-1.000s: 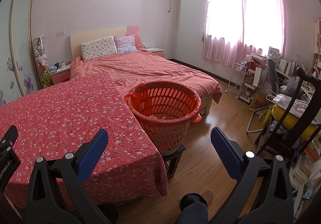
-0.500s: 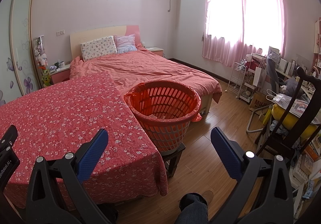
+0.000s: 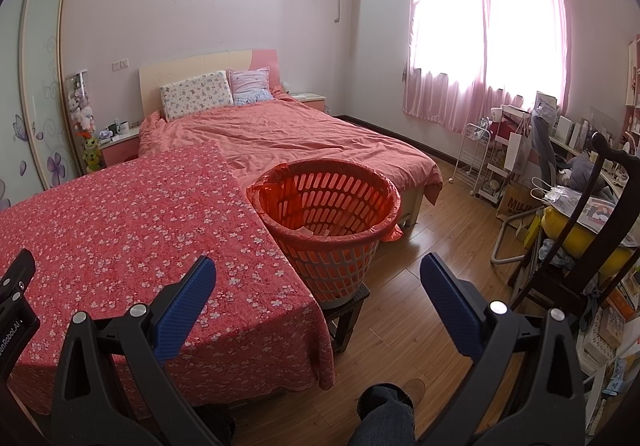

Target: Collect trash

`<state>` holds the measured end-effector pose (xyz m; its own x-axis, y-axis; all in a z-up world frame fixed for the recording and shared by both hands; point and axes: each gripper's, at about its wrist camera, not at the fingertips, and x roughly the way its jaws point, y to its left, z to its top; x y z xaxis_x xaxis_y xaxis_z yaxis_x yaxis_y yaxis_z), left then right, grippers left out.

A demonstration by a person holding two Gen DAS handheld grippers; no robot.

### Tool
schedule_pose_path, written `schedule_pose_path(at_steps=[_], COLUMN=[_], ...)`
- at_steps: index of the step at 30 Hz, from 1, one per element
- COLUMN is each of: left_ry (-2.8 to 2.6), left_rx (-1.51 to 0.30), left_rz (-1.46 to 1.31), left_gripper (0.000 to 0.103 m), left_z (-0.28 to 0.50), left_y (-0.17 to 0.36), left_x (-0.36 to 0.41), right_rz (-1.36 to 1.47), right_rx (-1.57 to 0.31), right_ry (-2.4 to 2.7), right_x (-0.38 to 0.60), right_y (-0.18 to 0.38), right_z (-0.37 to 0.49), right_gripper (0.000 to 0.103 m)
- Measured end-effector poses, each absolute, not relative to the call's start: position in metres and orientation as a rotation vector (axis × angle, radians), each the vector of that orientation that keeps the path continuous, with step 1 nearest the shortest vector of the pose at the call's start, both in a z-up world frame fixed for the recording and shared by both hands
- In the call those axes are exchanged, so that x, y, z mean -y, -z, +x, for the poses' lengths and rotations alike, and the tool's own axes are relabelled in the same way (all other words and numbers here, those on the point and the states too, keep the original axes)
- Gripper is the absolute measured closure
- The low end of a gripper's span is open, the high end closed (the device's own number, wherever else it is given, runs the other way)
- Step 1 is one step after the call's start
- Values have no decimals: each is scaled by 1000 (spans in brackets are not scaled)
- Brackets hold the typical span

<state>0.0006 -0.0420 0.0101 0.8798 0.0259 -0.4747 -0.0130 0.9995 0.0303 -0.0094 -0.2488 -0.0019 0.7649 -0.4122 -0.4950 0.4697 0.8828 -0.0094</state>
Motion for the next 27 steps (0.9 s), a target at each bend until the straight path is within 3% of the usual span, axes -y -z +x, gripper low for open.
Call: schedule_pose_path(at_steps=[27], left_ry=[-25], left_rx=[-494], left_rz=[24], left_gripper=[4], left_z=[1], left_y=[-12], left_x=[41], right_rz=[115], right_rx=[-511], right_ry=[477], right_x=[249], right_y=[7], right_z=[-11], right_gripper=[2])
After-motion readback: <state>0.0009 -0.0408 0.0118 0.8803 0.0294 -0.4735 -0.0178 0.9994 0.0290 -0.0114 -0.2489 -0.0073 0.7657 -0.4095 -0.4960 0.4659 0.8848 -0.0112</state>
